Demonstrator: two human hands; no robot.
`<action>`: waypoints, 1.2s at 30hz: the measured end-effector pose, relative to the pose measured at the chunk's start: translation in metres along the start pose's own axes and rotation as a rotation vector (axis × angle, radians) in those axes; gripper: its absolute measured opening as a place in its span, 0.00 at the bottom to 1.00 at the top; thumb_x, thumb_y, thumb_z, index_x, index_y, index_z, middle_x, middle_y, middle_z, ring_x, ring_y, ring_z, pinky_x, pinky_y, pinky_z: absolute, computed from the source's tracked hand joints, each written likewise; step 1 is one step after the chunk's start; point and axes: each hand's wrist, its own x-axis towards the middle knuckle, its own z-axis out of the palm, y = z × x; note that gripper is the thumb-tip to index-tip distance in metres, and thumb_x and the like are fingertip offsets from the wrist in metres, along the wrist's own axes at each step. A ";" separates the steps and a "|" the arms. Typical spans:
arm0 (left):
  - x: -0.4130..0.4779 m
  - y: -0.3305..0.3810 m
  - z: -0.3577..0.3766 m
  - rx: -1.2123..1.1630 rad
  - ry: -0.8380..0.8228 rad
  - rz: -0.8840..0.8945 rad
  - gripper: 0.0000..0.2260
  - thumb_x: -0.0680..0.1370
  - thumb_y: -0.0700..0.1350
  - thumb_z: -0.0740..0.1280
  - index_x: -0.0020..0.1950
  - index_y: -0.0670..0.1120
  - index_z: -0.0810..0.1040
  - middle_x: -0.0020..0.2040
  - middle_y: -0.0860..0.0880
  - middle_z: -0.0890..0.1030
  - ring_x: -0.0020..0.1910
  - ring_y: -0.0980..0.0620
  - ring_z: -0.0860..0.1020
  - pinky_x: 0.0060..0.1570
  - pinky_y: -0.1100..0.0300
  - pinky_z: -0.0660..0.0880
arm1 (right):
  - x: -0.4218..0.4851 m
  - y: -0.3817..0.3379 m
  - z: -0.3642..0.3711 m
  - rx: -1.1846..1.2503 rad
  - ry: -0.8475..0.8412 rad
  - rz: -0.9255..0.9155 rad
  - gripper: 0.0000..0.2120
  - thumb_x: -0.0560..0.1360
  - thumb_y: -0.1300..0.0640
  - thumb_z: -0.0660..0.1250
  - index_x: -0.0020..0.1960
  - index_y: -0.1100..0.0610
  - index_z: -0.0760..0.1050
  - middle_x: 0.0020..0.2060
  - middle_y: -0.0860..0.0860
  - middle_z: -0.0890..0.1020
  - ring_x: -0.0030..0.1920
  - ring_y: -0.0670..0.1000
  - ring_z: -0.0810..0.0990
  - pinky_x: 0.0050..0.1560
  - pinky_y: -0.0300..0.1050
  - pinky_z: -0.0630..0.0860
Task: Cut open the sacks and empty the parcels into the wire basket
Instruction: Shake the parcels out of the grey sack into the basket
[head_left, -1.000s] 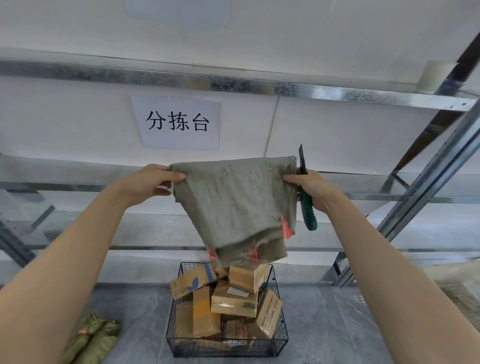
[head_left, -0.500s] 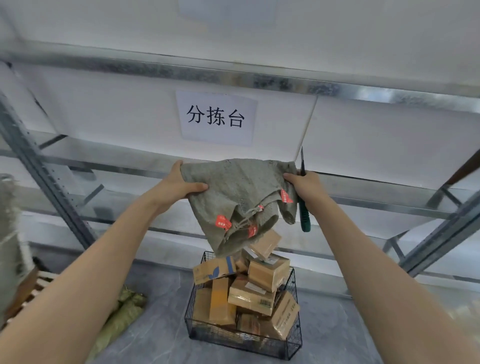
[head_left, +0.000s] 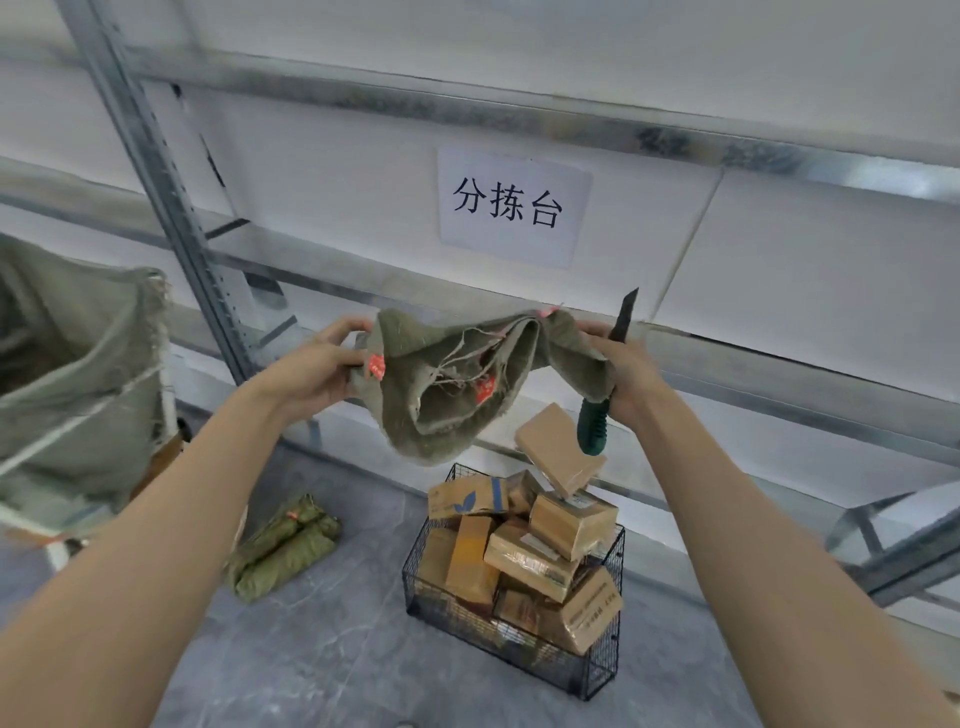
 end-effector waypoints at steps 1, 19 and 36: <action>-0.005 -0.002 -0.005 -0.001 0.014 0.010 0.15 0.78 0.29 0.57 0.58 0.46 0.72 0.41 0.44 0.75 0.31 0.52 0.75 0.28 0.63 0.76 | -0.003 0.003 0.004 -0.049 -0.030 0.012 0.05 0.76 0.64 0.66 0.49 0.60 0.80 0.45 0.60 0.81 0.48 0.59 0.80 0.41 0.46 0.79; -0.119 0.004 -0.093 0.395 0.133 -0.134 0.23 0.75 0.32 0.66 0.66 0.49 0.69 0.56 0.40 0.75 0.45 0.46 0.79 0.48 0.50 0.78 | -0.049 0.035 0.132 -0.577 -0.417 0.025 0.16 0.72 0.71 0.65 0.57 0.60 0.77 0.41 0.57 0.79 0.34 0.48 0.76 0.29 0.38 0.73; -0.211 -0.043 -0.172 0.547 0.502 -0.044 0.11 0.74 0.40 0.67 0.52 0.34 0.77 0.41 0.43 0.76 0.39 0.49 0.73 0.41 0.57 0.71 | -0.098 0.110 0.197 -0.458 -0.279 0.055 0.04 0.73 0.63 0.69 0.45 0.58 0.75 0.38 0.54 0.72 0.35 0.48 0.69 0.29 0.41 0.69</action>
